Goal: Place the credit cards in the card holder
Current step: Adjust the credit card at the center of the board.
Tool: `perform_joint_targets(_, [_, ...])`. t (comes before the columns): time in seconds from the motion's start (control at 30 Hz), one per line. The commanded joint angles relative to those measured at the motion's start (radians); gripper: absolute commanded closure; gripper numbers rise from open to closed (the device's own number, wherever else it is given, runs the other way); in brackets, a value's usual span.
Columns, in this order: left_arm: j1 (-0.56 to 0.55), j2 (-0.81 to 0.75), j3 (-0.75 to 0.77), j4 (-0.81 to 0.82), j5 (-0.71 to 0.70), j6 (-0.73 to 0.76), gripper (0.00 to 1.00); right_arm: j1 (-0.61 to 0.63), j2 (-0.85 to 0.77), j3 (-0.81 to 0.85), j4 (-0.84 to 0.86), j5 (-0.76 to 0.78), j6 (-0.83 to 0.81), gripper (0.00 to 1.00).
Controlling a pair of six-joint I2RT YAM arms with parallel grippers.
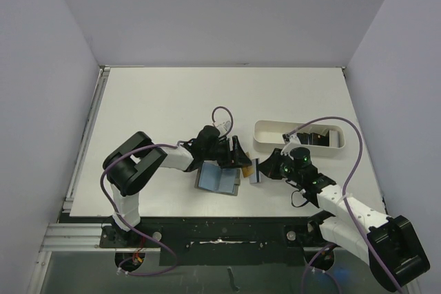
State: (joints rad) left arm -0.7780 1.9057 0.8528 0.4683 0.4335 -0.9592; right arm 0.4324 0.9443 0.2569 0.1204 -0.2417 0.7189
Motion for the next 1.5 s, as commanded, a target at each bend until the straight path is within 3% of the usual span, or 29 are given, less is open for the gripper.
perform_joint_targets(0.0, [0.002, -0.008, -0.043, -0.049, -0.034, 0.022, 0.37, 0.006, -0.007, 0.001, 0.087, -0.021, 0.019, 1.0])
perform_joint_targets(0.67, [0.011, -0.03, -0.063, -0.066, -0.064, 0.022, 0.34, 0.014, -0.044, -0.017, 0.099, -0.011, 0.053, 1.0])
perform_joint_targets(1.47, [0.034, -0.074, -0.074, -0.099, -0.053, 0.024, 0.33, 0.018, 0.054, -0.017, 0.227, -0.081, 0.152, 1.0])
